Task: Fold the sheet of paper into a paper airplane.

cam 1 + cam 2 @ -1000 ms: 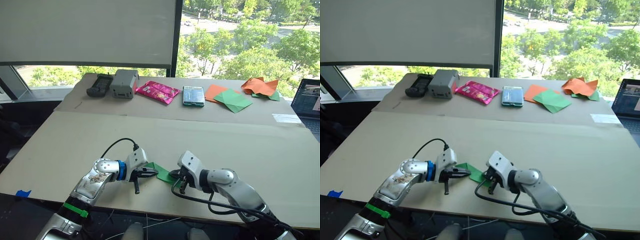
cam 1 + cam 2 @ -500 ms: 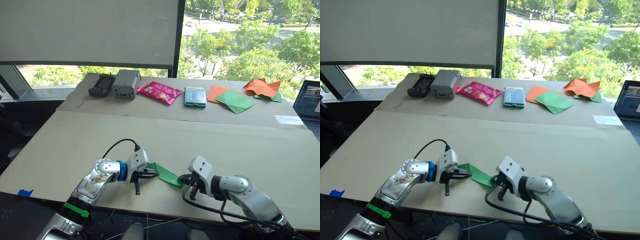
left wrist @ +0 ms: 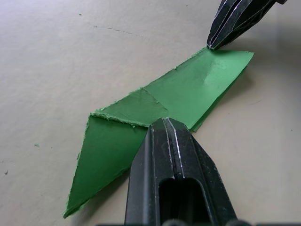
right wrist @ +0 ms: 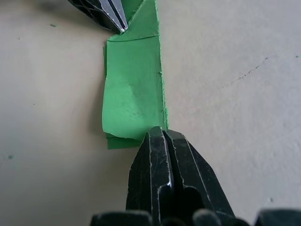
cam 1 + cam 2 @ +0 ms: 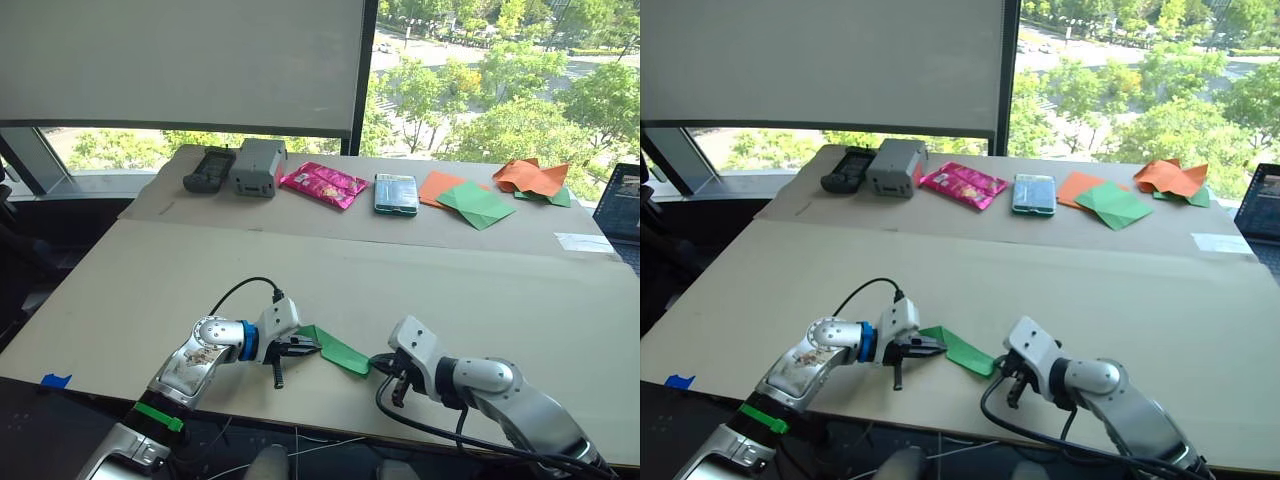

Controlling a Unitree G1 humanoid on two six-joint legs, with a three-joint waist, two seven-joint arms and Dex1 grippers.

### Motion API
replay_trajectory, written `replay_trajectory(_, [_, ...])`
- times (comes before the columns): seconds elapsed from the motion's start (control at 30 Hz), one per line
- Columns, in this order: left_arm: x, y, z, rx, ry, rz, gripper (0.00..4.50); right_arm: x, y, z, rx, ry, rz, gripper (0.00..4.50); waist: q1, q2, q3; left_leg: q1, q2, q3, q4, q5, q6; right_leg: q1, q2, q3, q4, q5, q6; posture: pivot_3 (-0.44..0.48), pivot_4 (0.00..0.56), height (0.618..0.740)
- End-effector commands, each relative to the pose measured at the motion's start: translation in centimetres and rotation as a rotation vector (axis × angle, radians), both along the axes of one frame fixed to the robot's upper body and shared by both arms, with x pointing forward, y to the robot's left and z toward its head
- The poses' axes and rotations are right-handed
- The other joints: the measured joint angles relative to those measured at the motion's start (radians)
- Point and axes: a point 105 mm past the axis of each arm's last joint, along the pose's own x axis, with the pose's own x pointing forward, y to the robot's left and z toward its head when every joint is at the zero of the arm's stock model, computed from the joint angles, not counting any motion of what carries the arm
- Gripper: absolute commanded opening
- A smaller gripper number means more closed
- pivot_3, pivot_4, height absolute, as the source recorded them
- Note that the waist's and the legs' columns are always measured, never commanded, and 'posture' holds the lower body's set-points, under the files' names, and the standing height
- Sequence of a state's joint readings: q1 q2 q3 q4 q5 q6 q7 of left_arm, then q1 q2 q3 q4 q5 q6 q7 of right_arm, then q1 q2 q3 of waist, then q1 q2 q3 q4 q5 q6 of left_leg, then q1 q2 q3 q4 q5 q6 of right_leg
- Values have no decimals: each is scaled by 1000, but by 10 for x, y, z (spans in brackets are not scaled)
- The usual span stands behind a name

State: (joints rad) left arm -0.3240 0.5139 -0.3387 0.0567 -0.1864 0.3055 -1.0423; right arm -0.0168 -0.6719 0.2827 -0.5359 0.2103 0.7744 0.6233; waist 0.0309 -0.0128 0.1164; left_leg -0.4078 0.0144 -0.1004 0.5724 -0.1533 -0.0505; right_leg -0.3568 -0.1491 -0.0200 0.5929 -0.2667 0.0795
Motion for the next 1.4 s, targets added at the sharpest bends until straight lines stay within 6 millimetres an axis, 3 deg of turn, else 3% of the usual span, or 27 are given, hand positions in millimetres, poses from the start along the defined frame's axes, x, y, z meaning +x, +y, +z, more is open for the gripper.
replay_trajectory(0.03, [-1, 6, -17, 70, 36, 12, 0, -5, -22, -12, -67, 95, -97, 24, 1, 0, 1, 0, 0, 0, 0, 0, 0, 0, 0, 0, 0, 0, 0, 0, 150, 706])
replay_trajectory(0.1, [0, 6, -17, 70, 35, 12, 0, 2, -18, 6, -27, 39, -100, 24, 3, 2, 3, -2, 0, 0, 0, 0, 0, -1, 0, -1, 0, 0, 0, 0, 150, 706])
replay_trajectory(0.27, [1, 4, -16, 67, 31, 7, 0, 16, 11, 80, 208, -227, -9, 24, 3, 6, 10, -9, 0, 0, 0, 0, 0, -9, 0, -1, 0, 0, 0, 0, 150, 706])
replay_trajectory(0.33, [1, 3, -17, 66, 30, 4, 0, 17, 18, 92, 271, -266, 3, 24, 2, 7, 10, -9, 0, 0, 0, 0, 0, -10, 0, -2, 1, 0, 1, 0, 150, 706])
replay_trajectory(0.43, [1, 2, -16, 63, 28, 2, 0, 13, 31, 84, 278, -239, 31, 24, 6, 8, 9, -9, 1, 0, 0, 0, 0, -9, 0, -3, 2, 0, 1, 0, 150, 706])
replay_trajectory(0.67, [2, 2, -13, 58, 20, 4, 0, 7, 46, 35, 150, -143, 72, 24, 5, 9, 8, -9, 1, 0, 0, 0, 0, -9, 0, -3, 2, 0, 1, 0, 150, 706])
replay_trajectory(0.8, [3, 1, -9, 46, 19, 8, 0, 3, 41, 7, 79, -78, 55, 24, 4, 9, 8, -9, 1, 0, 0, 0, 0, -9, 0, -3, 2, 0, 1, 0, 150, 706])
replay_trajectory(0.93, [8, -4, 8, -13, 24, 14, 0, 1, 31, -17, 18, 13, 8, 24, 1, 8, 8, -8, 1, 0, 0, 0, 0, -9, 1, -3, 2, 0, 1, 0, 150, 706])
replay_trajectory(1.03, [14, -10, 22, -62, 31, 10, 0, -1, 28, -25, 3, 59, -13, 24, -1, 7, 8, -8, 1, 0, 0, 0, 0, -8, 1, -3, 2, 0, 1, 0, 150, 706])
replay_trajectory(1.17, [19, -20, 26, -70, 26, -17, 0, -3, 26, -30, -8, 83, -21, 24, -9, 6, 9, -8, 1, 0, 0, 0, 1, -8, 1, -3, 2, 0, 1, 0, 150, 706])
replay_trajectory(1.27, [22, -27, 19, -51, 26, -37, 0, -4, 26, -32, -12, 90, -21, 24, -11, 6, 8, -7, 1, 0, 0, 0, 1, -8, 1, -3, 2, 1, 1, 0, 150, 706])
replay_trajectory(1.4, [19, -28, -4, 23, 38, -72, 0, -5, 27, -31, -10, 93, -20, 24, -13, 5, 8, -7, 1, 0, 0, 1, 1, -7, 1, -3, 2, 1, 1, 0, 150, 706])
